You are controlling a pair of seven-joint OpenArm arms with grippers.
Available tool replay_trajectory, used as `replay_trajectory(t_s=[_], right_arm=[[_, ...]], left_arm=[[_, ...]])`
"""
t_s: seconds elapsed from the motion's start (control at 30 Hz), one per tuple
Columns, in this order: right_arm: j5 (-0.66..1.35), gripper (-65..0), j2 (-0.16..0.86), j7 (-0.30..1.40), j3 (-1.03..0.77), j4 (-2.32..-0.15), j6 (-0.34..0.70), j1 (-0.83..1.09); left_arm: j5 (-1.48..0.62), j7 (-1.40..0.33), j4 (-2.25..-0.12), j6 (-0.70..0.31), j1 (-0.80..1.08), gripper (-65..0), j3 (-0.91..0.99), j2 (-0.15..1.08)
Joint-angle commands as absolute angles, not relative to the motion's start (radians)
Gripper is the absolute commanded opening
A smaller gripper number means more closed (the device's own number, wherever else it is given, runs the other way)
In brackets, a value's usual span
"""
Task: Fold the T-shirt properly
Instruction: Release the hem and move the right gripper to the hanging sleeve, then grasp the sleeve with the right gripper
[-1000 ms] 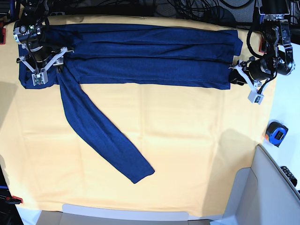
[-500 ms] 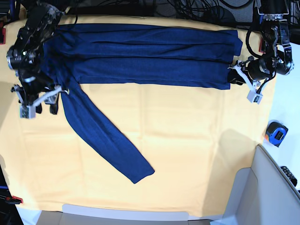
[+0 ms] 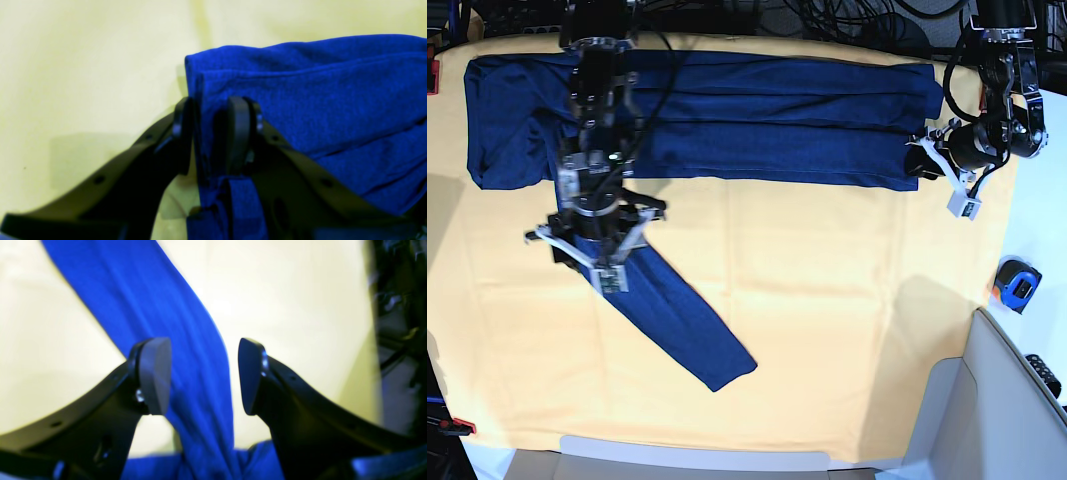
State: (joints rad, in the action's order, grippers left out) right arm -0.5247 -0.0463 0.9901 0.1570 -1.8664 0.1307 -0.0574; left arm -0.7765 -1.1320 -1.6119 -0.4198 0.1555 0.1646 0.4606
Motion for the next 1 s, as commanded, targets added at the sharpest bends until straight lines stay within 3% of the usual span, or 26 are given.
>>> replay_trajectory(t_s=[0.0, 0.17, 0.57, 0.97], right_arm=[[-0.585, -33.4, -0.064, 0.960, 0.205, -1.859, 0.108, -0.062], [-0.845, -33.4, -0.119, 0.946, 0.334, -1.721, 0.027, -0.061], [-0.846, -33.4, -0.157, 0.946, 0.246, -1.451, 0.025, -0.137], [-0.845, -33.4, -0.157, 0.944, 0.220, -1.340, 0.027, -0.186]], left_arm=[[-0.789, -1.122, -1.626, -0.420, 0.145, -47.8, 0.171, 0.478], [-0.789, -1.122, -1.626, -0.420, 0.145, -47.8, 0.171, 0.478], [-0.789, -1.122, -1.626, -0.420, 0.145, -47.8, 0.171, 0.478], [-0.789, -1.122, -1.626, -0.420, 0.145, -47.8, 0.171, 0.478]])
